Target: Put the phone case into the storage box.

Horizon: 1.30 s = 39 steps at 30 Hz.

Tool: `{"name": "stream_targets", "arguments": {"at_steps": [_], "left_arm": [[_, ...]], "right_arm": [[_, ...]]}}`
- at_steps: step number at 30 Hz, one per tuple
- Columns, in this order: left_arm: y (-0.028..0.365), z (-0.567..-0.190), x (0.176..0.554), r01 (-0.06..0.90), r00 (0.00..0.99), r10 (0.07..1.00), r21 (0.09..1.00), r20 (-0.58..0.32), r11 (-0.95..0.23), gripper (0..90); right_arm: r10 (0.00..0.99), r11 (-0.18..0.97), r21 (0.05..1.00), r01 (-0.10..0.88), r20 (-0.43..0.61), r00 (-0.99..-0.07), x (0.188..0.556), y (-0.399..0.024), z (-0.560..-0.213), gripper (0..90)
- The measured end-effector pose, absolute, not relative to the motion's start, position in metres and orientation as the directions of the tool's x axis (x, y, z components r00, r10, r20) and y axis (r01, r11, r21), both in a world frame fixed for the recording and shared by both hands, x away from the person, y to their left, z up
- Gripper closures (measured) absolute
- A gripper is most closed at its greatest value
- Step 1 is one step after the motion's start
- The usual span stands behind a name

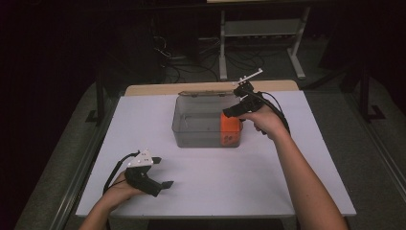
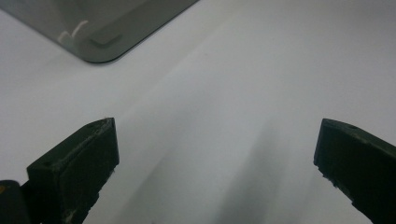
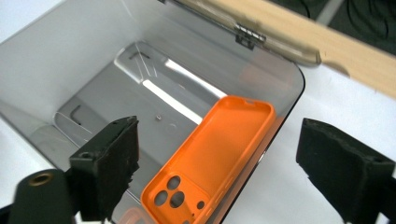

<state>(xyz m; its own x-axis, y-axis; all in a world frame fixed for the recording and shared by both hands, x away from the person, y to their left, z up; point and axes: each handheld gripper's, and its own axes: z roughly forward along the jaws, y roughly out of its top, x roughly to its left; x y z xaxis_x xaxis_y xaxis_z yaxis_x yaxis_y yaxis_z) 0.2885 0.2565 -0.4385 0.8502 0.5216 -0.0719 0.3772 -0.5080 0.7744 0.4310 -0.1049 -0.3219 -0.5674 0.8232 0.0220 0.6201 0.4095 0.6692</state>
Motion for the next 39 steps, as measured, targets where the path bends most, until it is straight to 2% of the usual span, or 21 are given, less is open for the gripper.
{"name": "stream_targets", "arguments": {"at_steps": [9, 17, 32, 39], "left_arm": [[0.257, -0.438, 0.288, 0.376, 0.847, 0.528, 0.774, -0.065, -0.509, 0.0], [0.257, -0.438, 0.288, 0.377, 0.843, 0.535, 0.775, -0.060, -0.507, 0.0], [0.258, -0.438, 0.289, 0.375, 0.839, 0.541, 0.774, -0.051, -0.509, 0.0], [0.258, -0.438, 0.289, 0.378, 0.838, 0.543, 0.775, -0.054, -0.507, 0.0]], "right_arm": [[0.756, 0.417, 0.754, 0.507, 0.022, -0.655, 0.410, -0.119, -0.327, 1.6], [0.713, 0.397, 0.804, 0.443, 0.033, -0.700, 0.393, -0.131, -0.336, 0.7], [0.700, 0.351, 0.843, 0.408, 0.053, -0.712, 0.367, -0.152, -0.352, 0.7], [0.700, 0.353, 0.840, 0.412, 0.056, -0.712, 0.356, -0.155, -0.370, 0.6]]}}
